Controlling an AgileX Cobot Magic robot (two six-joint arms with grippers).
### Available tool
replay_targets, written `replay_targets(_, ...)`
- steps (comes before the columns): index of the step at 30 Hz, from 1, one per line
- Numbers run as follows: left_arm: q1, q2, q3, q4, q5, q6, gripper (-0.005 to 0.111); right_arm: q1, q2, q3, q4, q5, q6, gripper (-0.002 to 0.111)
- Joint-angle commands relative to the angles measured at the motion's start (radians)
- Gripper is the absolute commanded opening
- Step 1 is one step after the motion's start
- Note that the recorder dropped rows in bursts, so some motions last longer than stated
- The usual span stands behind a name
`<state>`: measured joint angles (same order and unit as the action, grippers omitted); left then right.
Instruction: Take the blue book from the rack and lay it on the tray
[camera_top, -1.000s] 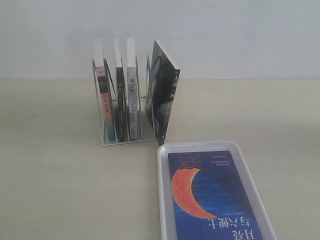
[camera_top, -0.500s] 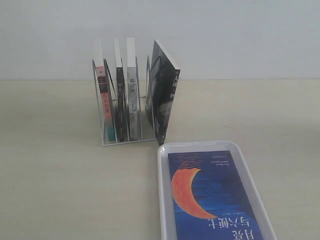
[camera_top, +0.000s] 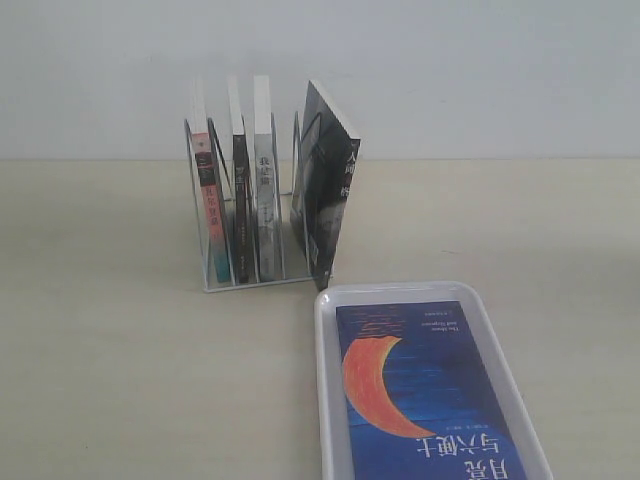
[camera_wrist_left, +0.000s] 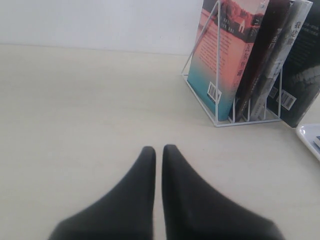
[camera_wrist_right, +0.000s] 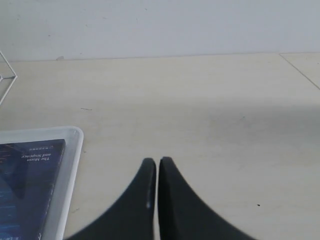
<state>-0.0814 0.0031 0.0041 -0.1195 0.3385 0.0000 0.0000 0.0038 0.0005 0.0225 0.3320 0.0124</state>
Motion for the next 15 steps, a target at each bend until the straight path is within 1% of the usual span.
replay_targets(1,0.001,-0.003,-0.004,0.004,-0.004,-0.006,0.004,-0.001,-0.004,0.0,-0.007,-0.011,-0.003,0.001)
replay_targets(15,0.001,-0.003,-0.004,0.004,-0.004,-0.006,0.004,-0.001,-0.004,0.0,-0.007,-0.011,0.004,0.001)
